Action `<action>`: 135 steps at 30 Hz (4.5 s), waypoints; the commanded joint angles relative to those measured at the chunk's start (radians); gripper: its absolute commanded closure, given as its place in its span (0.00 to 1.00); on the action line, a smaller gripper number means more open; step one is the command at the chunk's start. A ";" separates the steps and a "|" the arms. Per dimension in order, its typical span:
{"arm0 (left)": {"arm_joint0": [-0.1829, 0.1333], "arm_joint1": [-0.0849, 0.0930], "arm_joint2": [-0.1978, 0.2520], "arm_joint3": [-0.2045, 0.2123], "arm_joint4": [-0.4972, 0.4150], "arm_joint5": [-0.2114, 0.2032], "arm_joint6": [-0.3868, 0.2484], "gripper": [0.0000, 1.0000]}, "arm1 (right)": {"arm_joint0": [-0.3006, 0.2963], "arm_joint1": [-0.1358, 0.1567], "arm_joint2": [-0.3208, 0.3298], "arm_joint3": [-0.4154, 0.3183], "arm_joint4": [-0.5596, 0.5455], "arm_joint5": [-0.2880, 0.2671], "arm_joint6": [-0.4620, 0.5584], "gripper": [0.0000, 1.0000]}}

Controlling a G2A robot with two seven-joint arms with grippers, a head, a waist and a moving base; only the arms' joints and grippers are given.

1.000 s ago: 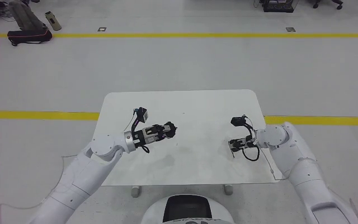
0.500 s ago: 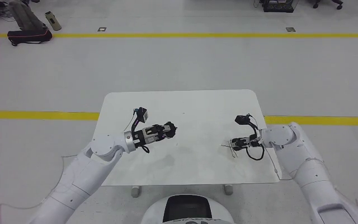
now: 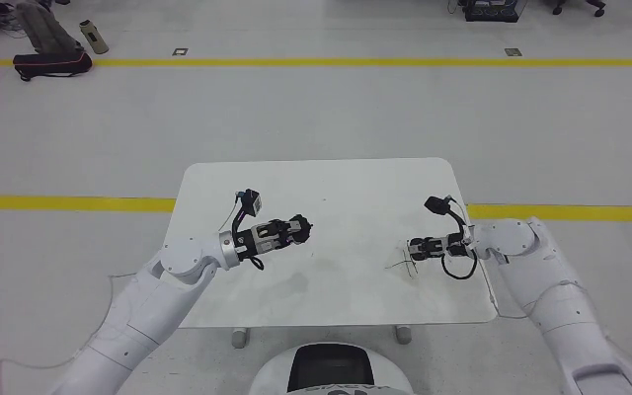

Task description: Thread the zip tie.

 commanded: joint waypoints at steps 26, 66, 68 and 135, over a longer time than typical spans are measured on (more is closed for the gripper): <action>0.000 0.000 0.000 0.000 0.000 0.000 0.000 1.00 | -0.155 0.027 0.157 -0.279 0.337 0.000 -0.117 1.00; 0.000 0.000 0.000 0.000 0.000 0.000 0.000 1.00 | -0.329 -0.028 0.013 -0.562 0.385 0.000 -0.688 1.00; 0.000 0.000 0.000 0.000 0.000 0.000 0.000 1.00 | -0.329 -0.028 0.013 -0.563 0.384 0.001 -0.691 1.00; -0.023 -0.060 0.155 -0.020 0.142 -0.065 0.229 1.00 | -0.438 -0.098 -0.136 -0.619 -0.005 0.012 -1.333 1.00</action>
